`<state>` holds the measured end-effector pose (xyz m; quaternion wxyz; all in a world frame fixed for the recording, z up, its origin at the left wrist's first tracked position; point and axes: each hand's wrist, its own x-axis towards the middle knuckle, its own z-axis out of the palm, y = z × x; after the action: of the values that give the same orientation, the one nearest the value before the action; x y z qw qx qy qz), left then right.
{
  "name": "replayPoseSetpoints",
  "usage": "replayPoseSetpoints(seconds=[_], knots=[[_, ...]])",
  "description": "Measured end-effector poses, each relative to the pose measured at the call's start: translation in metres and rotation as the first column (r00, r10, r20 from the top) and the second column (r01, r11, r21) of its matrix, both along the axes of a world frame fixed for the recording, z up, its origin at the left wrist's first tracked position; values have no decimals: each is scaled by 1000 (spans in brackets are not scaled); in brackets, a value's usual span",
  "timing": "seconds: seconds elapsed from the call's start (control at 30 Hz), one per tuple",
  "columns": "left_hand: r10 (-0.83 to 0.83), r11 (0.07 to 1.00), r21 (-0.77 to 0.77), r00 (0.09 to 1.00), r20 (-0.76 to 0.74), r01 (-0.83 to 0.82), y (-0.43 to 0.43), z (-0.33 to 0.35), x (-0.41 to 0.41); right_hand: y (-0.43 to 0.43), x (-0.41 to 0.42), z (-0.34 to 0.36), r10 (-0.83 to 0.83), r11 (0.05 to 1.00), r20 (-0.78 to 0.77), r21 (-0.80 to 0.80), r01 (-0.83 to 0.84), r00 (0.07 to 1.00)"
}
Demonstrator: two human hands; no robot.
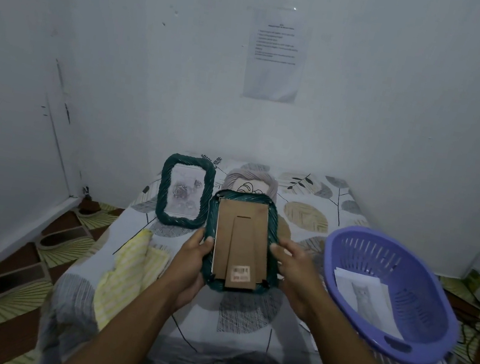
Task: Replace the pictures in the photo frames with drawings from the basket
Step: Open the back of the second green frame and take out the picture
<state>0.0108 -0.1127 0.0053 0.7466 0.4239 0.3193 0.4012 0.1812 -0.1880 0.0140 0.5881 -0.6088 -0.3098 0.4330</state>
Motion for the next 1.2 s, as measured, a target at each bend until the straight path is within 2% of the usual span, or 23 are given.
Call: replayPoseSetpoints(seconds=[0.1, 0.3, 0.47, 0.73, 0.9, 1.07, 1.2], knots=[[-18, 1000, -6, 1000, 8, 18, -1, 0, 1, -12, -8, -11, 43, 999, -70, 12, -42, 997], [-329, 944, -40, 933, -144, 327, -9, -8, -12, -16, -6, -25, -30, 1000, -145, -4, 30, 989], [-328, 943, 4, 927, -181, 334, -12, -19, -13, -18, -4, -32, -41, 999, -158, -29, 37, 987], [-350, 918, 107, 909, -227, 381, -8, -30, -20, -30, 4, -36, 195, 981, -10, -22, -195, 981], [-312, 904, 218, 916, -252, 368, -10, -27, -22, -27, 8, -37, 256, 967, 78, -29, -255, 963], [-330, 913, 165, 914, -238, 373, -6, -29, -23, -29, 8, -34, 303, 953, 172, -36, -301, 937], [-329, 929, 95, 917, -225, 357, -2, -32, -23, -28, 6, -35, 278, 960, 215, -29, -278, 936]])
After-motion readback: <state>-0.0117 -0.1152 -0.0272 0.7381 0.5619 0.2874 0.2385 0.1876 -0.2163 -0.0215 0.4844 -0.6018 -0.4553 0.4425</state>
